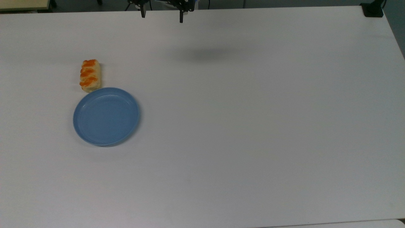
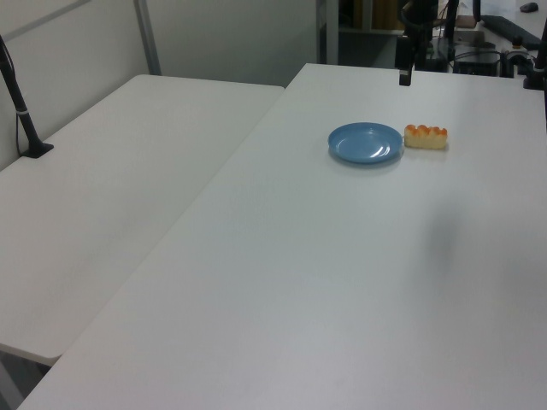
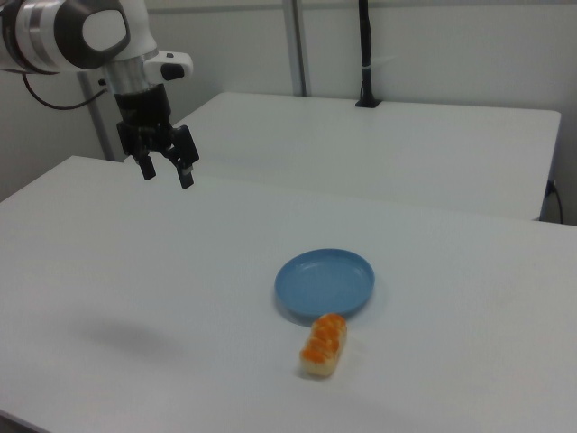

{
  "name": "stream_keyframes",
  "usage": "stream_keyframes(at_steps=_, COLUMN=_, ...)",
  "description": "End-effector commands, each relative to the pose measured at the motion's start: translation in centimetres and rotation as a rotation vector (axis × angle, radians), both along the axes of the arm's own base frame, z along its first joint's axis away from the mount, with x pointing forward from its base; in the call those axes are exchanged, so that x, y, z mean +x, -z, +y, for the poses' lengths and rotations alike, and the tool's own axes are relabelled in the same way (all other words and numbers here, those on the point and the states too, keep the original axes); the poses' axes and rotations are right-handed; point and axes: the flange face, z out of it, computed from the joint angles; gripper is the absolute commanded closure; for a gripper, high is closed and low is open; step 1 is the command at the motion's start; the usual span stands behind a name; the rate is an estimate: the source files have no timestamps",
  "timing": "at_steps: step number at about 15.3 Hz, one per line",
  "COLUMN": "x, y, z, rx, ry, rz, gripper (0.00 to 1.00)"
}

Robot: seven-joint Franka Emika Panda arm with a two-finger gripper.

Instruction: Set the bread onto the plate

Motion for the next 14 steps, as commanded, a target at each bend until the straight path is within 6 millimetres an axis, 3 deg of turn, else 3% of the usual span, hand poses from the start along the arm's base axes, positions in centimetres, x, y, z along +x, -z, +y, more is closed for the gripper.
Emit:
stream_keyframes(at_steps=1, x=-0.3, y=0.4, z=-2.2, rx=0.033, ry=-0.056, rz=0.025, gripper=0.00)
stream_keyframes(at_steps=12, x=-0.2, y=0.7, z=-2.3, rx=0.022, ry=-0.074, rz=0.035, gripper=0.00)
stream_keyframes(at_steps=14, x=0.0, y=1.5, z=-3.8, rx=0.020, ry=-0.098, rz=0.057, gripper=0.00)
